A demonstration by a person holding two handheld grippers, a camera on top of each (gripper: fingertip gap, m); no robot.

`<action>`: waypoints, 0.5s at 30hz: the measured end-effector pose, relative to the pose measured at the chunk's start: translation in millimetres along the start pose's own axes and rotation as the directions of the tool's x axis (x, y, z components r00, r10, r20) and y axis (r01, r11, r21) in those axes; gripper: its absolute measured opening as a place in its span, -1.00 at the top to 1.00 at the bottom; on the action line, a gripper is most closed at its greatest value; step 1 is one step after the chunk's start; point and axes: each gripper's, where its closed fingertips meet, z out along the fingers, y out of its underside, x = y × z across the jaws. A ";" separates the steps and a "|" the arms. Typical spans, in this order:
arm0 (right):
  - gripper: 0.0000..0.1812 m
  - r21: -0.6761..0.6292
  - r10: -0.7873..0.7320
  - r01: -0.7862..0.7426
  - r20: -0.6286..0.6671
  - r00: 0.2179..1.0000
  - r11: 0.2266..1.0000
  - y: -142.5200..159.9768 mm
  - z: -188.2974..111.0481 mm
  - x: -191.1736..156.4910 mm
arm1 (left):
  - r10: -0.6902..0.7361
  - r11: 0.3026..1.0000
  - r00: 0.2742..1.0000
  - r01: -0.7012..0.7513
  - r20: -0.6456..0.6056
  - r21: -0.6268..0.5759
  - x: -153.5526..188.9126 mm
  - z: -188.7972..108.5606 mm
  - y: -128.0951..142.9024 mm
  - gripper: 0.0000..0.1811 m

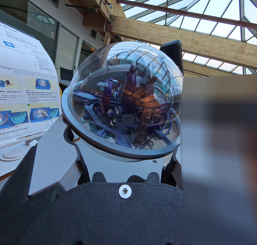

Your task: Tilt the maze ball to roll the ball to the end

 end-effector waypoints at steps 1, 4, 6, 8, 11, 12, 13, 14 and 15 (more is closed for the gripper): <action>-0.70 0.001 -0.002 0.002 -0.001 1.000 1.000 -0.5 -0.6 -0.4 | -0.001 1.000 1.000 0.001 -0.001 0.000 0.5 0.3 -0.1 -0.72; -0.70 -0.003 -0.008 0.008 0.000 1.000 1.000 -0.6 -2.6 -1.5 | 0.001 1.000 1.000 -0.001 0.001 0.003 2.6 1.0 -0.3 -0.72; -0.70 -0.004 -0.013 0.013 0.000 1.000 1.000 0.0 -4.4 -2.1 | 0.006 1.000 1.000 -0.006 0.000 0.003 4.2 1.7 0.4 -0.72; -0.70 -0.004 -0.022 0.022 -0.006 1.000 1.000 0.9 -5.8 -2.5 | 0.012 1.000 1.000 -0.012 -0.006 0.000 5.5 2.3 1.3 -0.72; -0.70 -0.007 -0.025 0.025 -0.016 1.000 1.000 2.2 -6.2 -3.5 | 0.015 1.000 1.000 -0.015 -0.016 0.002 6.5 1.7 2.3 -0.73; -0.70 -0.010 -0.026 0.025 -0.021 0.999 1.000 2.9 -6.1 -4.0 | 0.016 1.000 1.000 -0.016 -0.022 0.003 6.8 1.2 2.5 -0.73; -0.70 -0.011 -0.027 0.027 -0.026 0.999 1.000 3.3 -6.1 -4.5 | 0.017 1.000 0.999 -0.017 -0.028 0.006 7.2 0.8 2.7 -0.73; -0.70 -0.011 -0.032 0.031 -0.033 0.999 0.999 3.6 -6.2 -5.1 | 0.018 1.000 0.999 -0.018 -0.034 0.008 7.7 0.4 2.9 -0.73; -0.70 -0.010 -0.037 0.037 -0.038 0.999 0.999 3.7 -6.4 -5.8 | 0.019 1.000 0.999 -0.018 -0.039 0.010 8.3 0.1 3.4 -0.73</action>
